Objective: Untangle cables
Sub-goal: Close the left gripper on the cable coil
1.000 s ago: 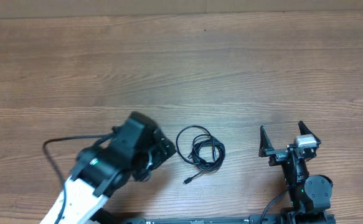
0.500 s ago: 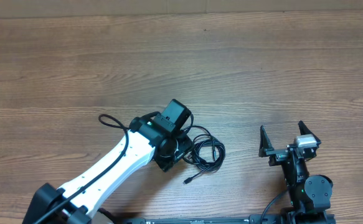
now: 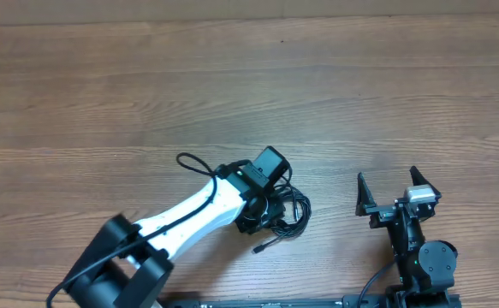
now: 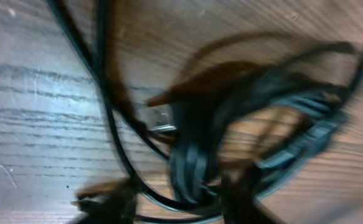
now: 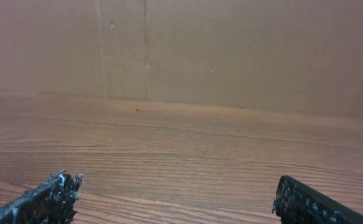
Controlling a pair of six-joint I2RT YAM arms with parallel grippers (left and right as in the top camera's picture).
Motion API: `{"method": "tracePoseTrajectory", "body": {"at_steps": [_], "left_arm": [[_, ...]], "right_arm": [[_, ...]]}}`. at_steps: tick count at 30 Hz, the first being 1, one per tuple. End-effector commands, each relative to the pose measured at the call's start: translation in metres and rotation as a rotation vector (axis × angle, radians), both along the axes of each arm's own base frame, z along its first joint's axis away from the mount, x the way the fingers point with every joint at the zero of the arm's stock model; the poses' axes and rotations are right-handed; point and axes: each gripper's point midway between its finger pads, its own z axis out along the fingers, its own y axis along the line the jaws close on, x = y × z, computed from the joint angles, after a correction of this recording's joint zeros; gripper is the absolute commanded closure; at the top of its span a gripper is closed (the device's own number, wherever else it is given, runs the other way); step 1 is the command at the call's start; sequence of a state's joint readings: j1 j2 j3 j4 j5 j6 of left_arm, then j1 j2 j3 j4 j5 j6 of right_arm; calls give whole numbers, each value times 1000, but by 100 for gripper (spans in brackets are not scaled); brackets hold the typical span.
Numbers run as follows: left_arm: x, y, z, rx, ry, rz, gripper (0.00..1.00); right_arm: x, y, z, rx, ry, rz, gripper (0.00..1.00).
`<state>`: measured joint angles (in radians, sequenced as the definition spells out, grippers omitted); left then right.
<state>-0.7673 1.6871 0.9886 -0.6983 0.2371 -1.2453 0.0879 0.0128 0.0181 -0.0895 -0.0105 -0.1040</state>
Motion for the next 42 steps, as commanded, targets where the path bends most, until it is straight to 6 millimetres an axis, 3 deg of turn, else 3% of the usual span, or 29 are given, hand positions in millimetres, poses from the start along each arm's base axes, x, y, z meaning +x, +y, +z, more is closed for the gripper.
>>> {"method": "tracePoseTrajectory", "body": {"at_steps": [1, 3, 5, 8, 11, 19, 21, 24, 25, 28, 30, 32, 37, 42], "left_arm": [[5, 4, -9, 52, -18, -8, 74], [8, 7, -11, 73, -32, -5, 78], [9, 8, -11, 79, -39, -4, 75], [7, 12, -12, 95, -34, -4, 41], [5, 13, -12, 98, -25, -4, 23], [6, 12, -12, 94, -30, -10, 21], [13, 15, -10, 95, -50, -36, 17], [49, 27, 13, 62, -96, -48, 17], [68, 38, 33, 63, -111, -44, 13], [82, 51, 66, 78, -116, -63, 7], [79, 54, 86, 92, -91, -69, 3], [69, 52, 91, 87, -57, -80, 0], [28, 50, 74, 90, 128, 9, 0], [5, 50, 65, 127, 128, -27, 0]], "right_arm": [[0, 0, -1, 10, -5, -1, 0], [0, 0, -1, 10, -5, -1, 0], [0, 0, -1, 10, -5, -1, 0], [0, 0, -1, 10, -5, -1, 0], [0, 0, -1, 10, -5, -1, 0], [0, 0, -1, 10, -5, -1, 0], [0, 0, -1, 10, -5, -1, 0], [0, 0, -1, 10, -5, -1, 0], [0, 0, -1, 10, -5, -1, 0], [0, 0, -1, 10, -5, -1, 0], [0, 0, -1, 10, -5, -1, 0], [0, 0, -1, 10, -5, -1, 0], [0, 0, -1, 10, -5, -1, 0], [0, 0, -1, 10, -5, -1, 0]]}}
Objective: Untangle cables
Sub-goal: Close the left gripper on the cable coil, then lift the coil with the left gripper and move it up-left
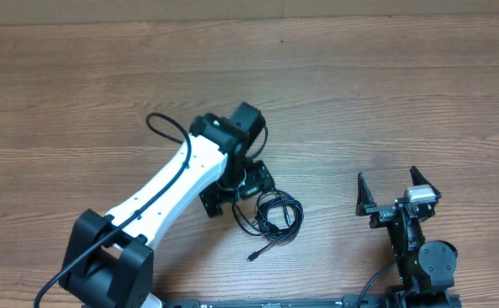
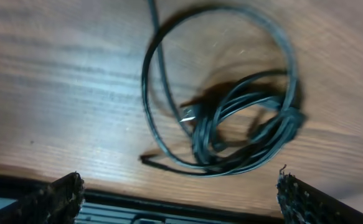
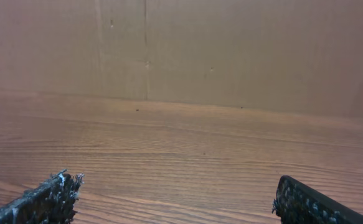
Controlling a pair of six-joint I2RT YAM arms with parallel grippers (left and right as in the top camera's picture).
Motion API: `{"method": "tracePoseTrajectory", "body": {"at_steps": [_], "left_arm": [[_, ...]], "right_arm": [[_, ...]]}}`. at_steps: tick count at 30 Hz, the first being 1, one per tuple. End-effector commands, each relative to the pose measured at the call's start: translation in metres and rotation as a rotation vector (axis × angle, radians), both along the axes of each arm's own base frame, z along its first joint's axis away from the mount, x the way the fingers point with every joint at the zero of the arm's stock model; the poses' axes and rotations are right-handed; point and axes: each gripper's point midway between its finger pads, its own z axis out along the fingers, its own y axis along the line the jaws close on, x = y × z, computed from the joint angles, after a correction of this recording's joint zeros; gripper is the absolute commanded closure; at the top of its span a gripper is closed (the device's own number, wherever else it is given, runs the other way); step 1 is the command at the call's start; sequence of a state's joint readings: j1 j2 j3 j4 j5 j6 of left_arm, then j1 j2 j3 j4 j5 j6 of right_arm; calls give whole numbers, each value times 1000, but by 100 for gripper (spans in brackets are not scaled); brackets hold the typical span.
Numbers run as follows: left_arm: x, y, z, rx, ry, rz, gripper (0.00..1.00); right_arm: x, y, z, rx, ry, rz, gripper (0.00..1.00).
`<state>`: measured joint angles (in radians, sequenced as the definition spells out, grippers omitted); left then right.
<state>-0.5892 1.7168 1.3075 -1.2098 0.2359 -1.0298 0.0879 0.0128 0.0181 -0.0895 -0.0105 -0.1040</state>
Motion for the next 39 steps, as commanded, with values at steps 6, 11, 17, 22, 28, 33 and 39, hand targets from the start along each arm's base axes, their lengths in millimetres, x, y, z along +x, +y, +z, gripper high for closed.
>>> {"method": "tracePoseTrajectory", "body": {"at_steps": [6, 11, 17, 22, 28, 33, 39], "left_arm": [[-39, -11, -10, 13, -77, 62, 0], [-68, -18, -48, 24, -30, 248, 1], [-55, -32, -70, -44, -139, 271, 9], [-42, -24, -71, -1, -217, 283, 27], [-35, -23, -76, 16, -251, 288, 46], [-36, -33, -92, -2, -209, 281, 58], [-28, -29, -87, -20, -220, 226, 96]], "right_arm": [[0, 0, -1, 10, -5, -1, 0], [0, 0, -1, 10, -5, -1, 0], [0, 0, -1, 10, -5, -1, 0], [0, 0, -1, 10, -5, -1, 0], [0, 0, -1, 10, -5, -1, 0], [0, 0, -1, 10, -5, -1, 0], [0, 0, -1, 10, -5, -1, 0]]}}
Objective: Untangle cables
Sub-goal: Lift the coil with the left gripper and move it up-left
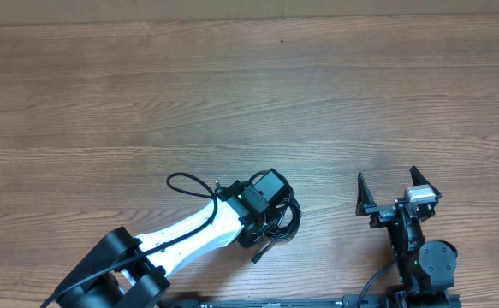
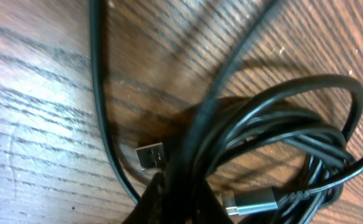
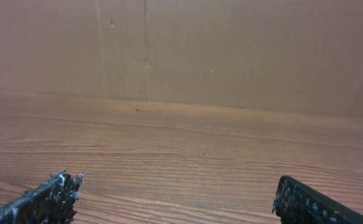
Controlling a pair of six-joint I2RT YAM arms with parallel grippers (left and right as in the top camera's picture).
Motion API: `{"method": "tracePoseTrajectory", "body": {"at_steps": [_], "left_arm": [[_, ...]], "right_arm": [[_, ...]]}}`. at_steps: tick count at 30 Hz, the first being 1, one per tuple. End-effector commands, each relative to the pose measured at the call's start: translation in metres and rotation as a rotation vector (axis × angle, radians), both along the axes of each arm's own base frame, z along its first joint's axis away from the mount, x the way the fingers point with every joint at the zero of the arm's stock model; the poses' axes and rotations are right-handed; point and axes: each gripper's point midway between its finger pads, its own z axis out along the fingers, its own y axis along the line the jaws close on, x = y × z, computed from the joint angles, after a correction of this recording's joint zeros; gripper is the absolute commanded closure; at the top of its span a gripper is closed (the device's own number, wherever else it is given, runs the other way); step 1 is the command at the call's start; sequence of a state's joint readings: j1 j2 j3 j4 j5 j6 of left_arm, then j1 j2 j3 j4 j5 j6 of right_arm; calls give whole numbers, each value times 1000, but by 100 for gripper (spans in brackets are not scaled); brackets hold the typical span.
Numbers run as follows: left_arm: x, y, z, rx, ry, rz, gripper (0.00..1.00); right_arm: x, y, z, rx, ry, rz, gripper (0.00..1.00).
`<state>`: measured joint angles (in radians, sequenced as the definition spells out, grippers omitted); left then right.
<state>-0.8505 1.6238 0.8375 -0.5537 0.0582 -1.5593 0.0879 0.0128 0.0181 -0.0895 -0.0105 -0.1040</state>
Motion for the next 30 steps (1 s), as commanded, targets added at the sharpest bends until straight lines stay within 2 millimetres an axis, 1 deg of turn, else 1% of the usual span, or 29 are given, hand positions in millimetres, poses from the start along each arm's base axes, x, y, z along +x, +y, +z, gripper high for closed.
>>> {"method": "tracePoseTrajectory", "body": {"at_steps": [1, 3, 4, 5, 6, 7, 8, 10, 11, 13, 16, 19, 22, 30], "left_arm": [[9, 14, 2, 17, -22, -86, 95], [44, 34, 25, 21, -143, -173, 96], [63, 45, 41, 12, -206, -207, 96], [73, 50, 49, 5, -237, -226, 96], [88, 58, 67, -22, -295, -270, 96], [94, 61, 75, -37, -322, -288, 95], [102, 66, 88, -63, -362, -319, 95], [113, 73, 105, -100, -414, -350, 96], [117, 76, 111, -116, -432, -354, 96], [121, 84, 116, -142, -445, -345, 96], [123, 91, 117, -168, -441, -332, 95], [123, 91, 117, -165, -449, -349, 95], [123, 90, 117, -139, -479, -442, 96], [120, 90, 116, -108, -504, -552, 96]], "right_arm": [[0, 0, -1, 10, -5, -1, 0], [0, 0, -1, 10, -5, -1, 0], [0, 0, -1, 10, -5, -1, 0], [0, 0, -1, 10, -5, -1, 0], [0, 0, -1, 10, -5, -1, 0], [0, 0, -1, 10, -5, -1, 0], [0, 0, -1, 10, -5, -1, 0], [0, 0, -1, 10, -5, -1, 0], [0, 0, -1, 10, -5, -1, 0], [0, 0, -1, 10, -5, -1, 0], [0, 0, -1, 10, -5, -1, 0], [0, 0, -1, 10, -5, -1, 0], [0, 0, -1, 10, -5, -1, 0], [0, 0, -1, 10, -5, -1, 0]]}}
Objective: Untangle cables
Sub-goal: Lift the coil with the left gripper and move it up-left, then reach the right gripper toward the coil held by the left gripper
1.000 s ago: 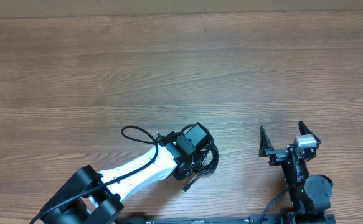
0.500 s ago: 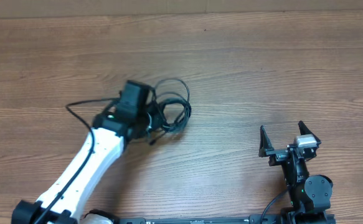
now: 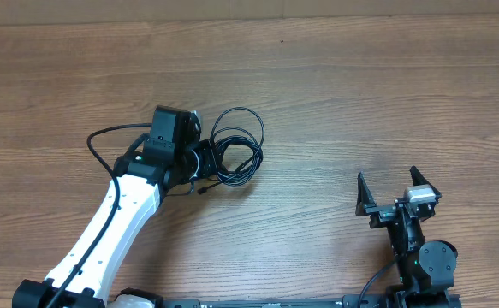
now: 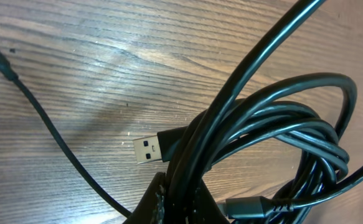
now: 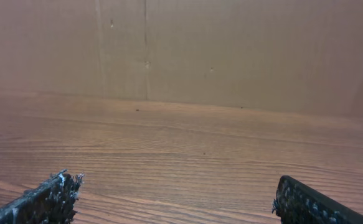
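Note:
A tangled bundle of black cables (image 3: 236, 154) lies left of the table's middle, with one loop reaching up and a loose end (image 3: 201, 191) trailing down. My left gripper (image 3: 204, 160) is shut on the bundle's left side. In the left wrist view the pinched strands (image 4: 187, 180) run out of the jaws, with a silver USB plug (image 4: 149, 150) beside them and a grey connector (image 4: 246, 207) at the bottom. My right gripper (image 3: 397, 192) stands open at the table's front right, far from the cables, with nothing between its fingers (image 5: 50, 196).
The wooden table (image 3: 360, 94) stretches all round. The left arm's own black wire (image 3: 103, 141) arcs out to the left of the wrist. A brown wall (image 5: 231, 50) rises behind the table in the right wrist view.
My left gripper, shut on the cable bundle, was near the table's front middle; now it and the bundle are farther back and to the left. The right arm has not moved.
My left gripper was low on the bundle near the front middle. Then it stood open above and left of the cables lying on the table. Then it was down and shut on the bundle. Now the bundle is held farther back and left. The right gripper stayed open throughout.

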Controlling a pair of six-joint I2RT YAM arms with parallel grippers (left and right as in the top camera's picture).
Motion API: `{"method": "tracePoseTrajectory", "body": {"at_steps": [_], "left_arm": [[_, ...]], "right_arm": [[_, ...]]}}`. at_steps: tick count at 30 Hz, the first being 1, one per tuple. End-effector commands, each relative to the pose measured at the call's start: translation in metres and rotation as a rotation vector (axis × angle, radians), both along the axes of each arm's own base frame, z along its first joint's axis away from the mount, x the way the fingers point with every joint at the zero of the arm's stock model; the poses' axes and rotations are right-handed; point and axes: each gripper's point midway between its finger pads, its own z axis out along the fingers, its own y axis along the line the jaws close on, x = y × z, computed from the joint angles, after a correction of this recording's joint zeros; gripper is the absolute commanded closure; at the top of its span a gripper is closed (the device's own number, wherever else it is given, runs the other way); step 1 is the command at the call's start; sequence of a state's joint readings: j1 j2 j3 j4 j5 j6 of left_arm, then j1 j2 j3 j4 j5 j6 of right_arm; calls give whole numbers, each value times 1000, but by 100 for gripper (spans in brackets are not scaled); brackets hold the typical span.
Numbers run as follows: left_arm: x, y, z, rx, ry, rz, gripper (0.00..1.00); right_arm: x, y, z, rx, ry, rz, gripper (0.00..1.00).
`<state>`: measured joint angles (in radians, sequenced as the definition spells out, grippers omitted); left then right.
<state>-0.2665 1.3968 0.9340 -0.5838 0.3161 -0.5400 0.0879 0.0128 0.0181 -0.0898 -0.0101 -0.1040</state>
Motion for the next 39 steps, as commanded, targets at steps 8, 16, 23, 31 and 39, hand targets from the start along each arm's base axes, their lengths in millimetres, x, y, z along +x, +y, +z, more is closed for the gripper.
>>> {"method": "tracePoseTrajectory", "body": {"at_steps": [8, 16, 23, 31, 39], "left_arm": [[-4, -4, 8, 36, -60, -140, 96], [-13, -24, 16, -19, -139, -361, 96], [-13, -27, 18, 11, -201, -458, 96], [-18, -30, 19, -5, -205, -495, 95], [-32, -50, 32, -120, -260, -637, 95]], "right_arm": [[0, 1, -1, 10, -5, -1, 0], [0, 1, -1, 10, -5, -1, 0], [-14, 51, 6, 264, 38, 298, 0], [-50, 102, 6, 925, 415, 601, 0], [-44, 95, 8, 925, 397, 540, 0]]}}
